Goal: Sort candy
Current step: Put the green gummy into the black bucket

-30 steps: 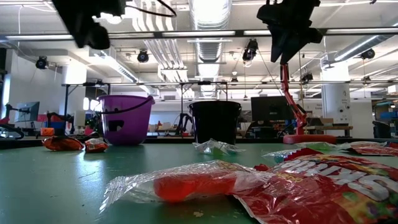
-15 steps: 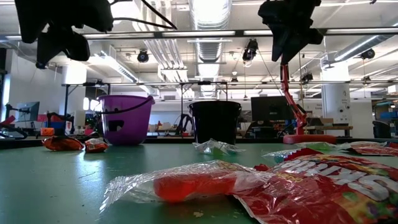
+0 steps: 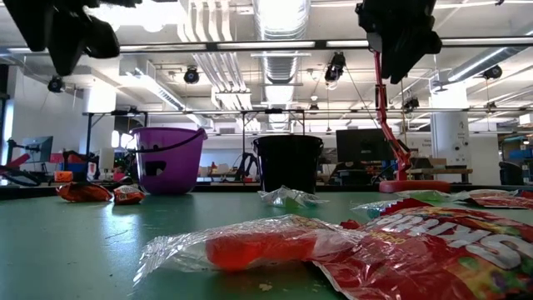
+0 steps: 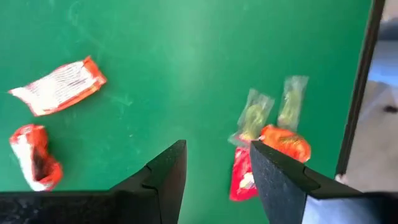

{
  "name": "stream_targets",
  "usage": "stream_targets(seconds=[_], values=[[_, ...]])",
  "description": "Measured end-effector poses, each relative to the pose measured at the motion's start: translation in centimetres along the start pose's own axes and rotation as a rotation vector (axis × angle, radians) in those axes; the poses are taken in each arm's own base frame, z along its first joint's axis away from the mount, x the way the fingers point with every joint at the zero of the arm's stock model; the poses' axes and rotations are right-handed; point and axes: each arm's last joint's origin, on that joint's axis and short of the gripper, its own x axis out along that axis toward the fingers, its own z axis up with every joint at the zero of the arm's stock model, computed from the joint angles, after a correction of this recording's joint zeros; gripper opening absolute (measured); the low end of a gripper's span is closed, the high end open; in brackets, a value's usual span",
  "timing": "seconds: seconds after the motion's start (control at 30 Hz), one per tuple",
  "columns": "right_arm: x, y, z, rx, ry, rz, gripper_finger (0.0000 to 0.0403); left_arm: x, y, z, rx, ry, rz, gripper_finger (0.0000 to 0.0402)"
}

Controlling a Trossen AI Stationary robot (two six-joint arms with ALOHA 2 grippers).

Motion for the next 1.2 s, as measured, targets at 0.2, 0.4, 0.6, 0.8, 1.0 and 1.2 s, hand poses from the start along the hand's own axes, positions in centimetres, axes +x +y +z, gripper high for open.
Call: stream_targets(seconds=[0.2,0.4,0.6,0.8,1.0,1.2], values=[[-0.1,0.4,-0.3,-0.023,0.001,0.007,0.0164,1.1,-2.7,-1.1,-0.029,-0.013,0.055,0.016],[-0.1,0.4,-0.3,-0.049,0.005,0.006,0.0164,2.6,-4.7,-1.3,-0.08,-0.06,0.081,0.016],[-0.1,0.4,-0.5,-0.065,0.019,0.009,0.0164,4.8,-6.3,-1.8,-0.053,-0.024,0.126,0.016],[-0.3,1.0,-1.0,-0.09,0.024,0.024,0.0164,7.4,-7.4,-2.0,-0.017,0.048,0.163,0.016],[-0.4,1.6,-1.5,-0.107,0.026,0.035,0.0164,9.1,-8.1,-2.5,0.033,0.095,0.202,0.016],[-0.5,1.9,-1.8,-0.12,0.027,0.042,0.0164,10.7,-8.2,-2.3,0.096,0.131,0.229,0.016]])
